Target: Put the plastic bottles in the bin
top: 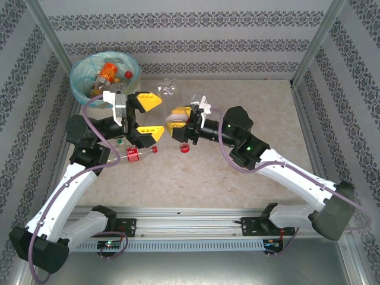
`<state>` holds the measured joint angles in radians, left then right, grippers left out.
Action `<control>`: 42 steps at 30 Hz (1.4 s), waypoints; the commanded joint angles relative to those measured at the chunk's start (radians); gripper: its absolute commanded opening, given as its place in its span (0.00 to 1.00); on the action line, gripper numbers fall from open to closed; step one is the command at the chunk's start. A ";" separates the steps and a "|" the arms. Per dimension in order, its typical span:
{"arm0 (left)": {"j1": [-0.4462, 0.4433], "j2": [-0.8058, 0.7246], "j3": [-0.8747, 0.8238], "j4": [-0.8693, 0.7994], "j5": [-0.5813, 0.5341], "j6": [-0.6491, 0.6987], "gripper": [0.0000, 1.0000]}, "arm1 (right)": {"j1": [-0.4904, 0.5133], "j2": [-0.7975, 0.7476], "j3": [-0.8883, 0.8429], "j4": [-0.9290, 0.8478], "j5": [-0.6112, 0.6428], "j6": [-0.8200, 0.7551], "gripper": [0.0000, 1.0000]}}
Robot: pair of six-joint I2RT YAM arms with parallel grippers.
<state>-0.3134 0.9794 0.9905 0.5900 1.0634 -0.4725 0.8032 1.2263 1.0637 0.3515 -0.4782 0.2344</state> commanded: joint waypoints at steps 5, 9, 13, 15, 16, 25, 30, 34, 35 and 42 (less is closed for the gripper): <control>0.008 0.011 -0.030 -0.051 -0.129 0.025 0.95 | 0.048 -0.070 -0.026 0.084 -0.101 -0.072 0.48; 0.008 0.001 -0.024 -0.055 -0.148 0.028 0.95 | 0.049 -0.090 -0.043 0.089 -0.078 -0.081 0.48; 0.007 0.046 -0.009 0.060 -0.042 -0.101 0.95 | 0.058 -0.045 0.013 0.035 -0.181 -0.085 0.49; 0.005 0.078 -0.009 0.203 0.031 -0.213 0.95 | 0.062 -0.024 0.028 0.035 -0.211 -0.075 0.49; 0.006 0.091 -0.010 0.272 0.056 -0.267 0.95 | 0.061 -0.015 0.032 0.036 -0.219 -0.070 0.49; 0.005 0.101 -0.008 0.354 0.087 -0.338 0.85 | 0.065 0.076 0.121 0.003 -0.331 -0.030 0.51; 0.006 0.077 -0.006 0.291 0.069 -0.272 0.61 | 0.065 0.073 0.121 0.003 -0.292 -0.036 0.57; 0.006 0.032 0.006 0.132 -0.019 -0.141 0.53 | 0.065 0.055 0.108 -0.005 -0.188 -0.055 0.72; 0.007 0.018 0.010 0.092 -0.054 -0.103 0.53 | 0.066 0.047 0.102 -0.013 -0.134 -0.060 0.77; 0.011 -0.040 0.094 -0.198 -0.320 0.152 0.47 | 0.066 -0.044 0.012 -0.009 0.207 -0.106 0.90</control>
<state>-0.3122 0.9703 1.0218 0.5438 0.9031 -0.4950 0.8619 1.2339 1.1110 0.3176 -0.4480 0.1631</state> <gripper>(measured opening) 0.488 0.896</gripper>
